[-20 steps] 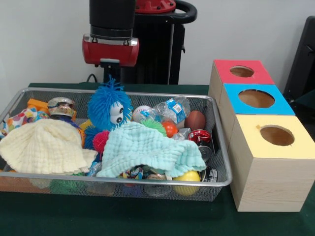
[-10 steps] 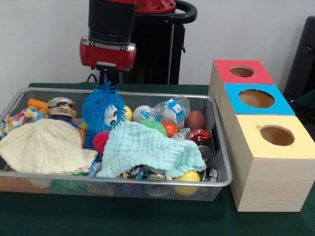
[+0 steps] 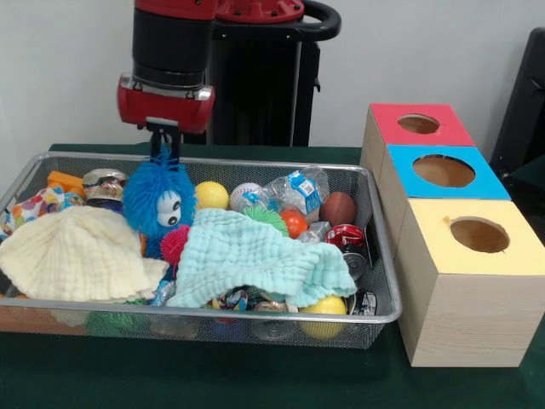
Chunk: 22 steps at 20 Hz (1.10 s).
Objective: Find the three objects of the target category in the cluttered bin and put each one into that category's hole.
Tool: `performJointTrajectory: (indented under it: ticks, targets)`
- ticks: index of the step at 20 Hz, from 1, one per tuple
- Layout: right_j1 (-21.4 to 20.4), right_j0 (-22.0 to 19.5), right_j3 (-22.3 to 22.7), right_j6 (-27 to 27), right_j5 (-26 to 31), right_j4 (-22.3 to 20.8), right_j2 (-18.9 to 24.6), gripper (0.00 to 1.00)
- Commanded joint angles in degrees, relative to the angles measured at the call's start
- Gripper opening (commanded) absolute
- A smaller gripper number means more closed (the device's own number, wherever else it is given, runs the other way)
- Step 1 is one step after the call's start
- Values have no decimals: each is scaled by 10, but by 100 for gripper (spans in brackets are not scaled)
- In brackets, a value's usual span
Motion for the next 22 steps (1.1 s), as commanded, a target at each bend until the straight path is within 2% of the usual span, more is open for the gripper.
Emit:
performJointTrajectory:
  ticks: [1,6,9,11,14,16,19,22]
  targets:
    - [70,-55,-64,-17,1,-8,54,0]
    - [96,-104,-57,-74,-9,-41,94,0]
    - [94,-138,-42,-106,-19,-63,122,0]
    - [83,-138,-55,-129,31,-63,134,0]
    - [45,-132,-68,-139,104,-45,151,0]
    - [34,-131,-76,-148,139,-43,161,0]
    - [31,-153,-71,-168,156,-38,192,0]
    - [37,-161,-73,-167,155,-50,204,0]
